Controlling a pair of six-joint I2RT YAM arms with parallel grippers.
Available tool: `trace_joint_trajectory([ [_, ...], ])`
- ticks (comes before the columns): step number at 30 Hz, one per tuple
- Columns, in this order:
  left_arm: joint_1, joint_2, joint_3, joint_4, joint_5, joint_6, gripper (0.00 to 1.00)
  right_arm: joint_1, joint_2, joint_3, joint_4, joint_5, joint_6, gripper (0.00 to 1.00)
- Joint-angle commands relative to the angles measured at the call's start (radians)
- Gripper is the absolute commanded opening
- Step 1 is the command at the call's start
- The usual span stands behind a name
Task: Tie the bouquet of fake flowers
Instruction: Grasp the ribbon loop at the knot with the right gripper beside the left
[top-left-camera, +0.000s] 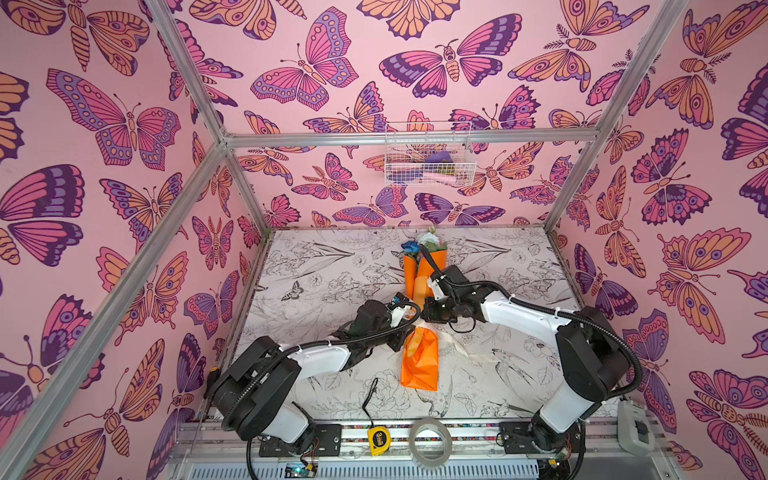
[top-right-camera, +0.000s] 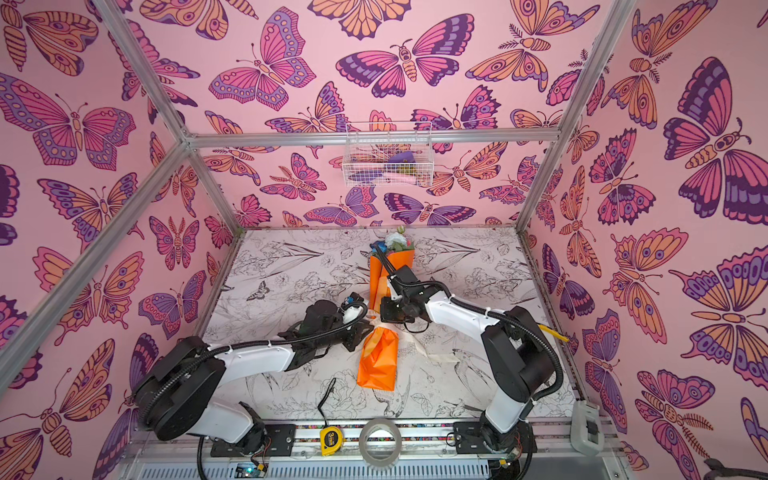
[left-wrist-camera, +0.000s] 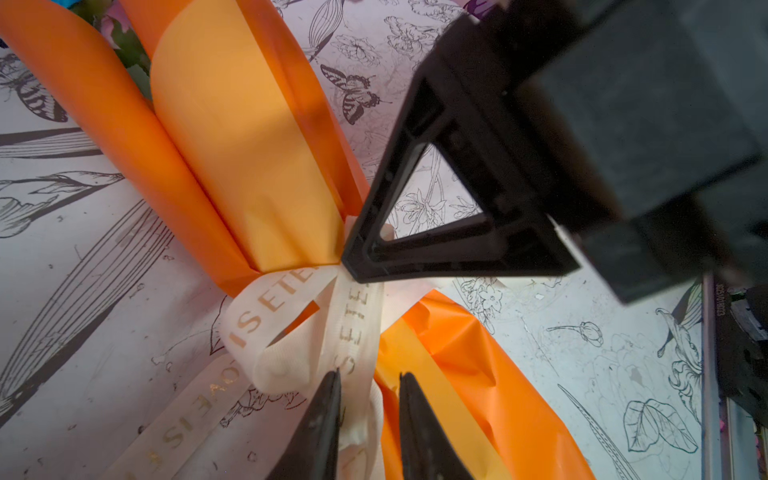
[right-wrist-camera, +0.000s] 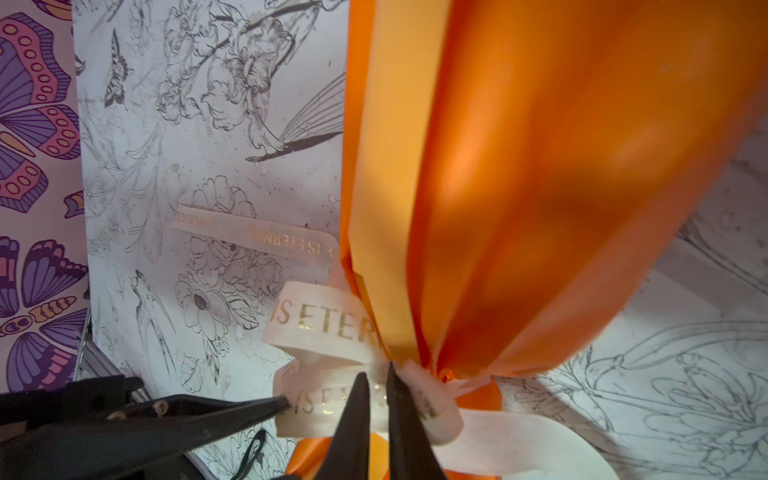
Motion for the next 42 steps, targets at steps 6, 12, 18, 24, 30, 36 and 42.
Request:
trace_joint_trajectory([
  [6, -0.002, 0.06, 0.006, 0.028, 0.013, -0.036, 0.13, 0.01, -0.068, -0.033, -0.039, 0.04, -0.03, 0.13],
  [12, 0.004, 0.074, -0.016, 0.088, 0.01, -0.05, 0.11, 0.016, -0.109, -0.008, -0.016, 0.033, -0.09, 0.16],
  [18, 0.006, 0.094, -0.018, 0.118, 0.029, -0.059, 0.1, 0.063, -0.092, 0.048, -0.023, 0.032, -0.149, 0.26],
  [24, 0.007, 0.097, -0.029, 0.14, 0.038, -0.056, 0.1, 0.075, -0.005, 0.137, -0.046, 0.006, -0.27, 0.45],
  [30, 0.007, 0.101, -0.037, 0.156, 0.047, -0.047, 0.1, 0.078, 0.098, 0.225, -0.12, 0.002, -0.396, 0.52],
  [36, 0.007, 0.108, -0.069, 0.218, 0.052, -0.039, 0.1, 0.088, 0.14, 0.255, -0.139, 0.031, -0.455, 0.52],
  [42, 0.009, 0.106, -0.083, 0.239, 0.07, -0.072, 0.13, 0.097, 0.154, 0.26, -0.138, 0.113, -0.476, 0.48],
])
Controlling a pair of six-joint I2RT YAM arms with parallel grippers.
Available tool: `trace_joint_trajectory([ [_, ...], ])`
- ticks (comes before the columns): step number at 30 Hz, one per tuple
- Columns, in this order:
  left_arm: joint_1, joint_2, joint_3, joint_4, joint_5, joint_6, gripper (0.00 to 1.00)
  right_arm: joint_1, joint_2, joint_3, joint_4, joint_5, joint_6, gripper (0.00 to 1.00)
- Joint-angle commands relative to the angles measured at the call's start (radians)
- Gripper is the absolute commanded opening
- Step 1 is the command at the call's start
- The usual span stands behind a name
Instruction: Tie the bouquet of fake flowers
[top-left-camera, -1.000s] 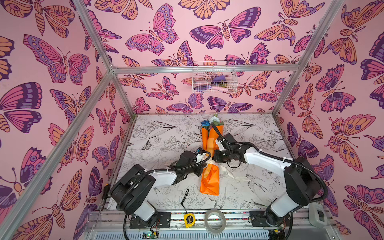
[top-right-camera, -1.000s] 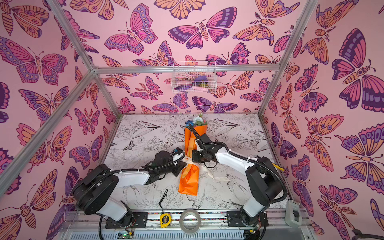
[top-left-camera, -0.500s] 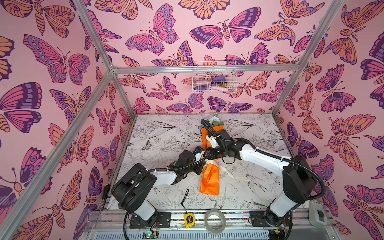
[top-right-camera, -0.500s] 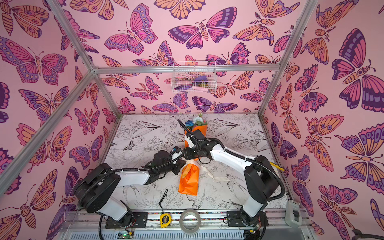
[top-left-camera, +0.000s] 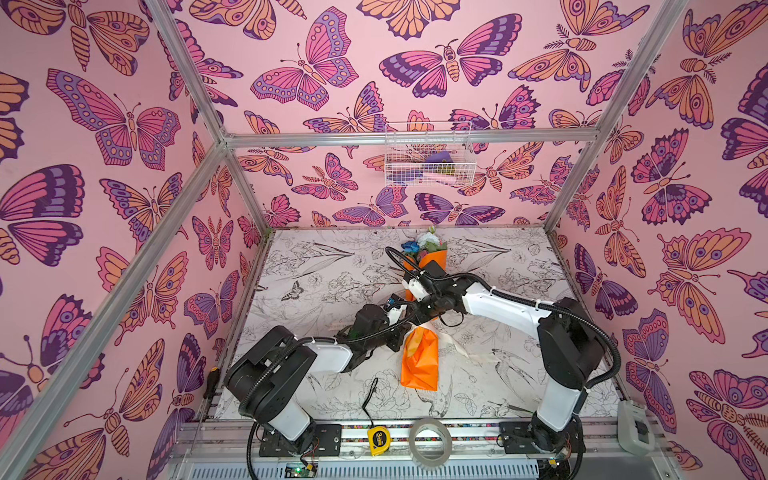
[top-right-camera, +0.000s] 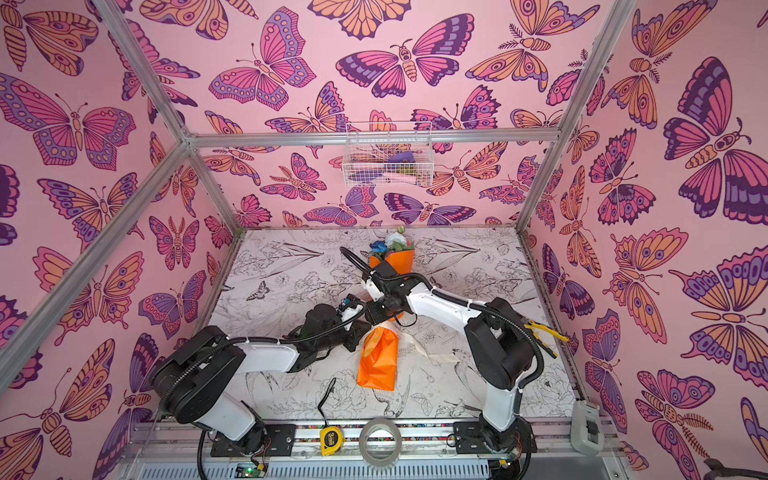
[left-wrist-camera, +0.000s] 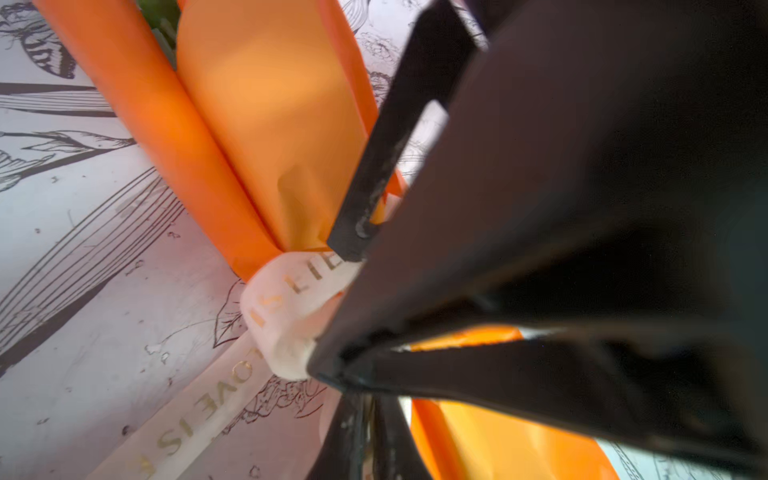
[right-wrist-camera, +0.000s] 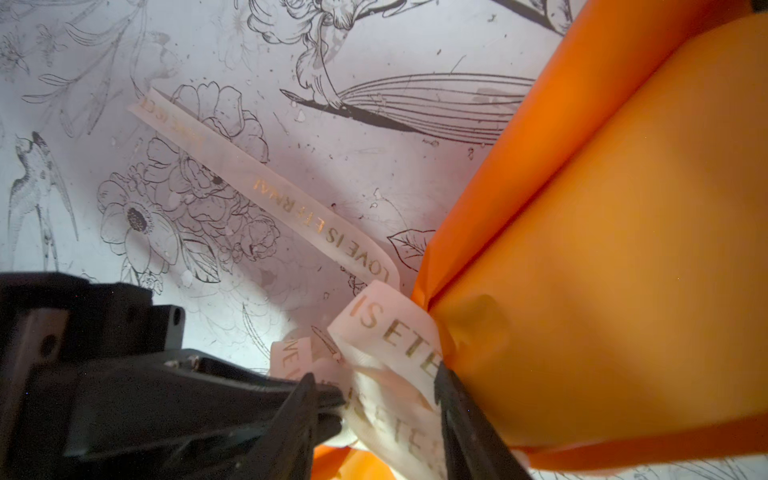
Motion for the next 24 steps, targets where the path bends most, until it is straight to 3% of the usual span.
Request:
trace_joint_trajectory([
  [1, -0.01, -0.005, -0.032, 0.042, 0.055, -0.011, 0.18, 0.016, 0.017, 0.039, 0.019, 0.053, -0.044, 0.48],
  [6, -0.003, -0.146, -0.087, -0.002, -0.022, -0.081, 0.27, 0.015, -0.025, -0.022, 0.062, 0.07, -0.03, 0.42],
  [13, 0.009, -0.308, -0.064, -0.209, -0.196, -0.208, 0.47, 0.017, -0.064, -0.073, 0.094, 0.079, -0.029, 0.4],
  [16, 0.031, -0.348, -0.041, -0.272, -0.254, -0.307, 0.48, 0.018, -0.069, -0.078, 0.096, 0.08, -0.027, 0.4],
  [24, 0.131, -0.217, -0.006, -0.222, -0.097, -0.515, 0.54, 0.037, -0.082, -0.082, 0.104, 0.106, -0.039, 0.4],
])
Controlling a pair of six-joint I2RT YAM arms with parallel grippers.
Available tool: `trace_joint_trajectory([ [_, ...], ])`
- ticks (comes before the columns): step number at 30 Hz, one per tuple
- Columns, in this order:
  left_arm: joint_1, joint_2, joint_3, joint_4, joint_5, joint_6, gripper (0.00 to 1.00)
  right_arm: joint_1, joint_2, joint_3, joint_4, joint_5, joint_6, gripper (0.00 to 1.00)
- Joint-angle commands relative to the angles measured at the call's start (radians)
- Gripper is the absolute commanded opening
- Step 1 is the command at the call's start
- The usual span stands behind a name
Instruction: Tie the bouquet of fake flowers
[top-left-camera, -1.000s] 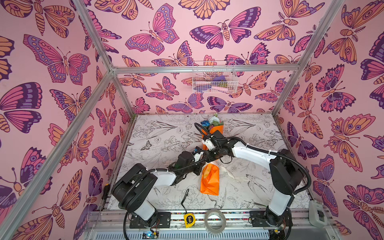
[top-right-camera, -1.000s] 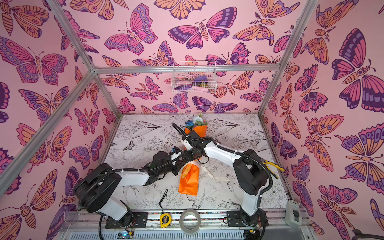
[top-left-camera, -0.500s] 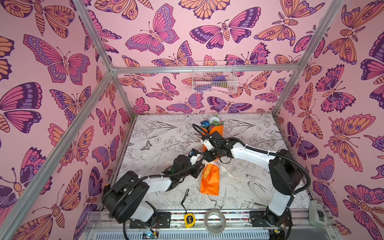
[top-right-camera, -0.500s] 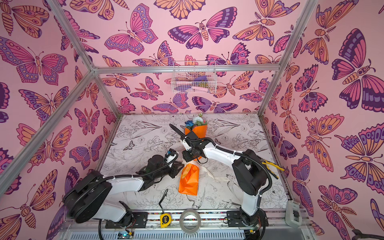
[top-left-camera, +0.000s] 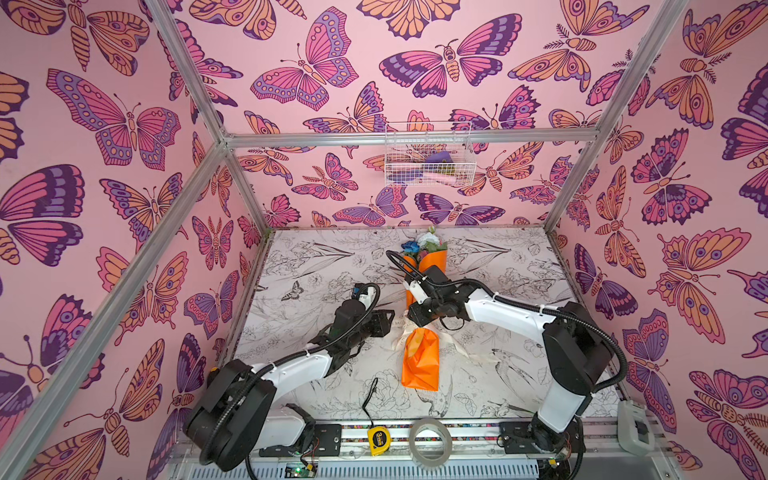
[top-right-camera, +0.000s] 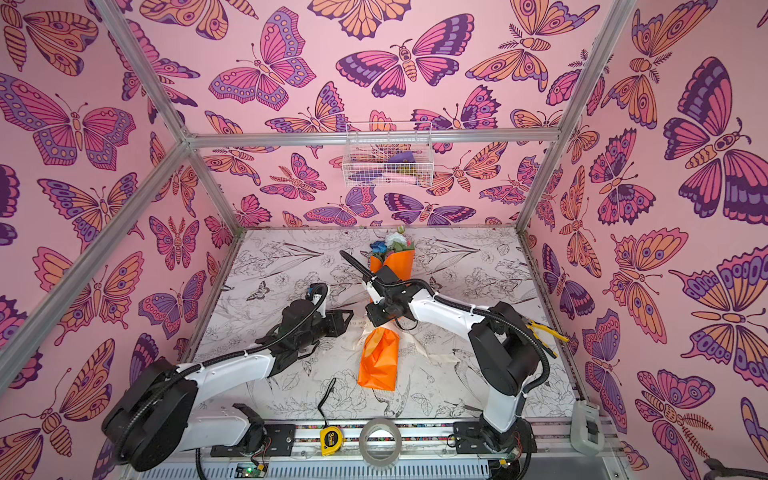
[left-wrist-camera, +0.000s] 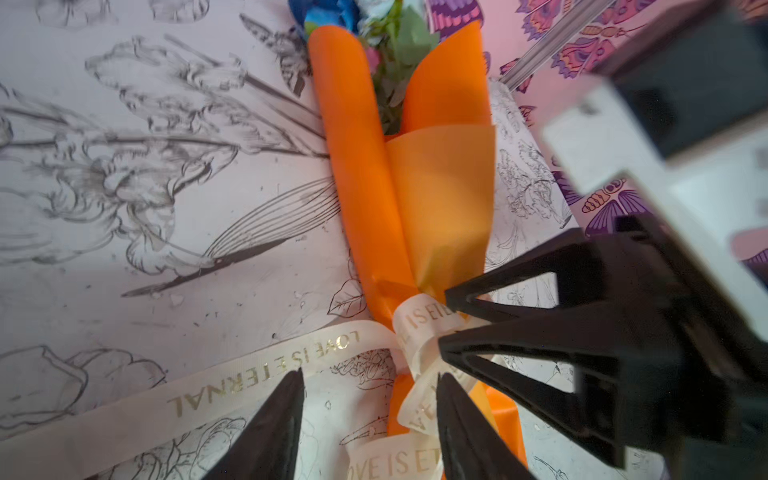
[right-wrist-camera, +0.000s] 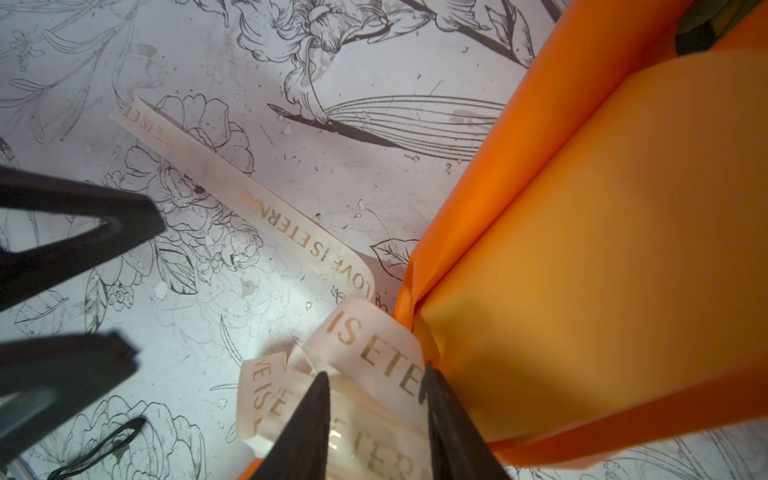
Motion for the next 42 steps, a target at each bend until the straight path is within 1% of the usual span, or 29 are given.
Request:
trace_joint_trajectory([
  [1, 0.021, 0.062, 0.026, -0.001, 0.07, -0.114, 0.54, 0.019, -0.033, 0.0, 0.011, 0.03, -0.037, 0.4],
  [2, 0.024, 0.075, 0.027, -0.001, 0.068, -0.127, 0.54, 0.026, -0.034, 0.005, 0.008, 0.038, -0.046, 0.4],
  [5, 0.043, 0.113, 0.008, 0.031, 0.078, -0.175, 0.54, 0.066, -0.033, 0.03, -0.016, 0.112, -0.095, 0.4],
  [9, 0.071, 0.136, -0.022, 0.079, 0.111, -0.228, 0.53, 0.12, -0.016, 0.059, -0.047, 0.239, -0.157, 0.41],
  [16, 0.091, 0.14, -0.053, 0.079, 0.143, -0.246, 0.53, 0.169, 0.029, 0.104, -0.098, 0.4, -0.202, 0.41],
  [19, 0.091, 0.142, -0.063, 0.081, 0.158, -0.247, 0.53, 0.173, 0.038, 0.112, -0.104, 0.426, -0.212, 0.41],
  [25, 0.091, 0.146, -0.074, 0.081, 0.18, -0.258, 0.53, 0.185, 0.044, 0.109, -0.107, 0.411, -0.231, 0.41],
  [34, 0.091, 0.153, -0.08, 0.079, 0.219, -0.267, 0.53, 0.197, 0.083, 0.122, -0.115, 0.434, -0.235, 0.42],
  [42, 0.09, 0.136, -0.12, 0.078, 0.245, -0.263, 0.53, 0.197, 0.108, 0.136, -0.089, 0.503, -0.231, 0.41],
])
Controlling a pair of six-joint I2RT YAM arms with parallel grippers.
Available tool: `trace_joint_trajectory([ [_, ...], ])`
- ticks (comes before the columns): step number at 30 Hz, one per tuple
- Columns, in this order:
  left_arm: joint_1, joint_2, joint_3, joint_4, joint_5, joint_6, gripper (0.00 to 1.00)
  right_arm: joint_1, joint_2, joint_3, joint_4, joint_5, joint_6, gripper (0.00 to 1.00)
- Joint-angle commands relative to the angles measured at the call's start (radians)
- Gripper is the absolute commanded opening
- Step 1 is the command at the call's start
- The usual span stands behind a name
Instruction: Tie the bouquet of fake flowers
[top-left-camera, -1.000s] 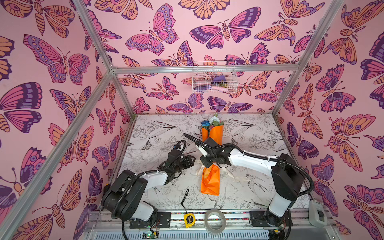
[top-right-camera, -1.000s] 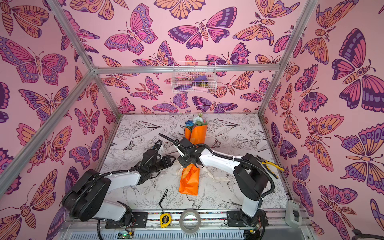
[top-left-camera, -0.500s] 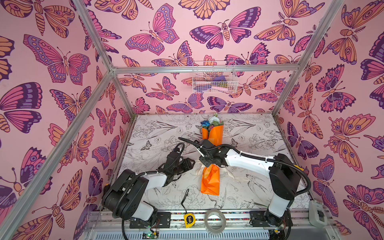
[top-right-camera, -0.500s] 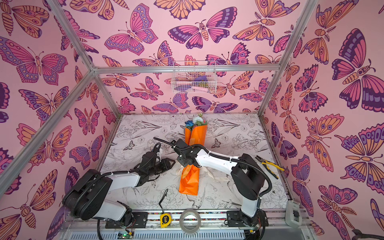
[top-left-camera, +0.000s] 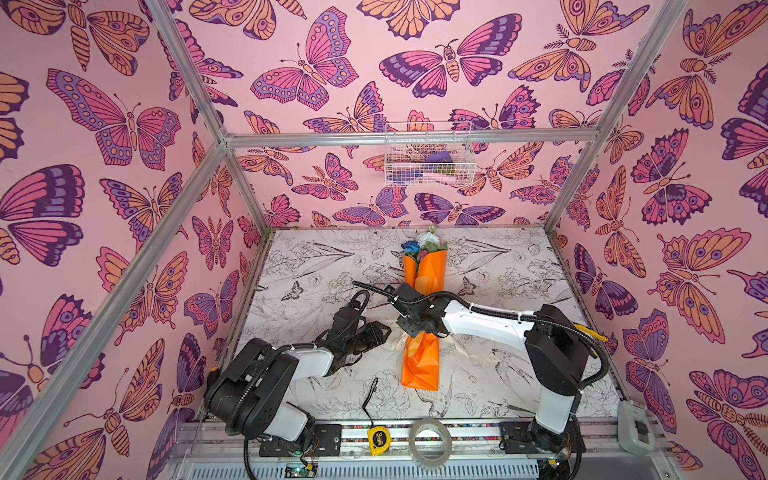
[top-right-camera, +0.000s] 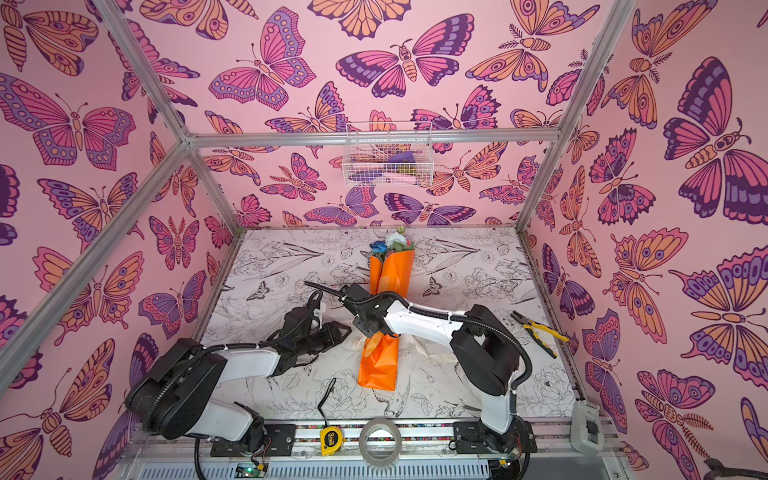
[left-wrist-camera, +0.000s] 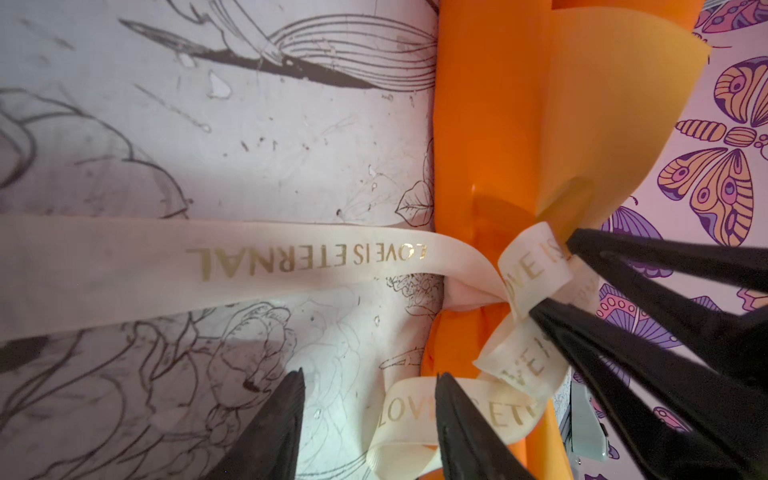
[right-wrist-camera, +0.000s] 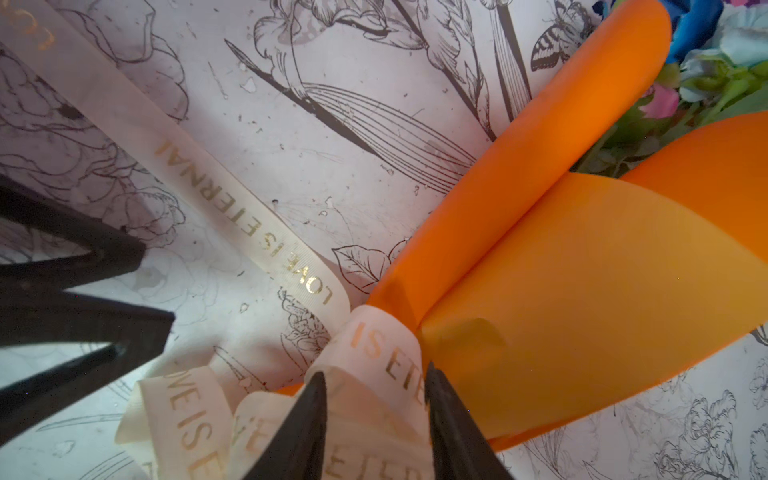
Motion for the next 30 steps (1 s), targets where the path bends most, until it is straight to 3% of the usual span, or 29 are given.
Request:
trace_joint_trajectory([
  [1, 0.006, -0.011, -0.027, 0.013, 0.031, 0.004, 0.53, 0.007, 0.022, 0.035, 0.005, 0.044, -0.022, 0.41],
  [10, 0.002, -0.016, -0.034, -0.001, 0.104, 0.081, 0.66, 0.007, 0.052, 0.037, 0.046, 0.078, -0.024, 0.3],
  [21, -0.032, 0.009, 0.005, -0.011, 0.201, 0.259, 0.74, 0.007, -0.043, -0.041, 0.139, 0.102, 0.042, 0.0],
  [30, -0.063, 0.041, 0.075, -0.011, 0.211, 0.356, 0.75, 0.004, -0.154, -0.14, 0.219, 0.157, 0.131, 0.0],
])
